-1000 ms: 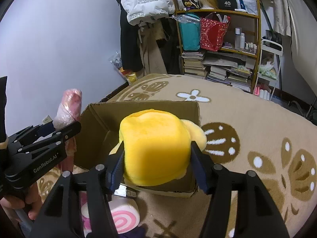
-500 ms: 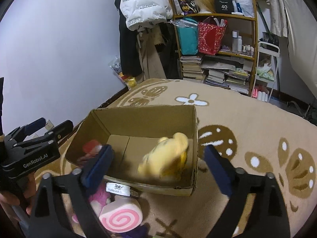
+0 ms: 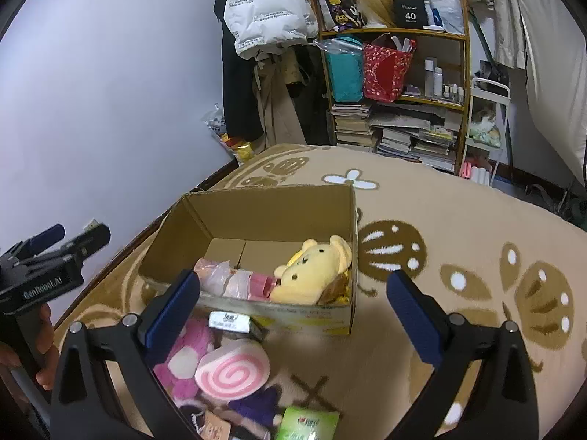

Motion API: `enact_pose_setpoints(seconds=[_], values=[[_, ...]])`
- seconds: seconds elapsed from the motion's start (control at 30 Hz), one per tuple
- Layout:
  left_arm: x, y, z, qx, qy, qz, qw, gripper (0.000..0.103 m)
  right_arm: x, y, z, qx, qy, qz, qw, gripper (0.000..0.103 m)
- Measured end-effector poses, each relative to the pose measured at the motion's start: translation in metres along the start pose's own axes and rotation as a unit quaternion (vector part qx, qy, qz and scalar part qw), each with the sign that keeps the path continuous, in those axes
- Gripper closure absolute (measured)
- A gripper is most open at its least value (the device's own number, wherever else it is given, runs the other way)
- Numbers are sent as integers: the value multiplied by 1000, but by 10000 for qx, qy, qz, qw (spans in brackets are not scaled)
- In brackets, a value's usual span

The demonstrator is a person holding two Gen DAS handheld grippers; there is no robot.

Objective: Organize soft objects
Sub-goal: 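Withdraw both open tools from the box back over the pile, then grasp black-and-white fluffy plush with left tool while right tool grasps green tissue box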

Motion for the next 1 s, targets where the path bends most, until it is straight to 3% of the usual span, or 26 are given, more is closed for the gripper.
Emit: enact_pose_setpoints(seconds=[0.57, 0.83, 1.0], values=[[-7, 50, 20, 776, 135, -57, 9969, 0, -7, 36, 29, 462, 64, -514, 9976, 0], [-7, 73, 20, 1256, 367, 169, 9913, 0, -13, 65, 24, 961, 161, -711, 9927, 0], [-15, 84, 16, 1451, 367, 27, 9887, 0, -11, 77, 21, 1163, 244, -692, 9905, 0]])
Point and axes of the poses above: each gripper's, at about its wrist camera, not at the fingertips, and z roughly against the way its jaws point, x to its left, y to its underside, the point moved 5 cm from there along -z, roughly the way its jaws point, and after that the axes turned 2 degrees about -z, right-handed, at the moved point
